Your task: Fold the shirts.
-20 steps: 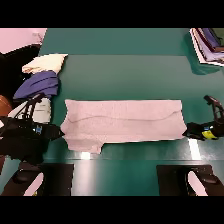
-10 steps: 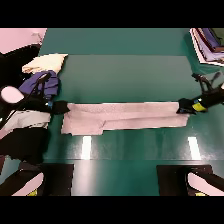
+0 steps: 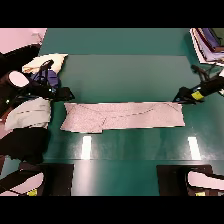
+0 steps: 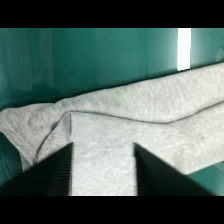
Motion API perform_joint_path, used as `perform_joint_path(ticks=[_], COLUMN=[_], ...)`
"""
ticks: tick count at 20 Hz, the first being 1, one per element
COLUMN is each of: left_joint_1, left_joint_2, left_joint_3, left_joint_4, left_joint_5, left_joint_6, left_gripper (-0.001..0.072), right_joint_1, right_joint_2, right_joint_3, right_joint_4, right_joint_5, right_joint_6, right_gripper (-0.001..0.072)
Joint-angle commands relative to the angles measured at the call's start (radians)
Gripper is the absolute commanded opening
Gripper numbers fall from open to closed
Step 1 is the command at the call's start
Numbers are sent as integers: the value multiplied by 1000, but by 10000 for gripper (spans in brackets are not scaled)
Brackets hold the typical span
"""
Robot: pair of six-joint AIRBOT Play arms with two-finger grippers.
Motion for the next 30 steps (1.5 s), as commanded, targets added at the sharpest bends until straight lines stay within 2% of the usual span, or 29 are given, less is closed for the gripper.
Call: perform_joint_path(ticks=[1, 2, 3, 6, 8, 13, 14, 16, 17, 18, 22, 26, 30], left_joint_1=[-7, -18, -35, -113, -167, -286, -307, -351, -372, -393, -488, -550, -569], left_joint_2=[-7, -8, -8, -13, -13, -54, -74, -122, -152, -184, -344, -478, -512], left_joint_3=[31, 31, 31, 30, 22, 19, 20, 31, 47, 69, 197, 306, 313], left_joint_4=[-17, -17, -18, -20, -20, -39, -55, -106, -122, -133, -137, -140, -148], left_joint_5=[-92, -90, -87, -50, -4, 67, 85, 138, 156, 166, 173, 171, 175], left_joint_6=[3, 2, 2, -12, -58, -126, -126, -124, -123, -122, -122, -123, -122], left_gripper=[24, 30, 30, 29, 29, 21, 21, 20, 20, 20, 20, 20, 20], right_joint_1=[-163, -222, -276, -393, -409, -307, -281, -240, -227, -217, -150, 4, 187], right_joint_2=[46, 53, 51, -6, -67, -196, -204, -200, -192, -174, -25, 122, 173], right_joint_3=[-100, -143, -180, -267, -280, -221, -209, -185, -172, -158, -78, 64, 218], right_joint_4=[37, 44, 56, 171, 220, 262, 261, 261, 261, 269, 348, 407, 410], right_joint_5=[11, 6, 5, -18, -17, -14, -14, -12, -5, 8, 69, 54, 34], right_joint_6=[-100, -116, -143, -259, -301, -326, -329, -345, -345, -345, -336, -214, -132], right_gripper=[416, 573, 605, 605, 605, 592, 514, 268, 90, 10, 9, 9, 9])
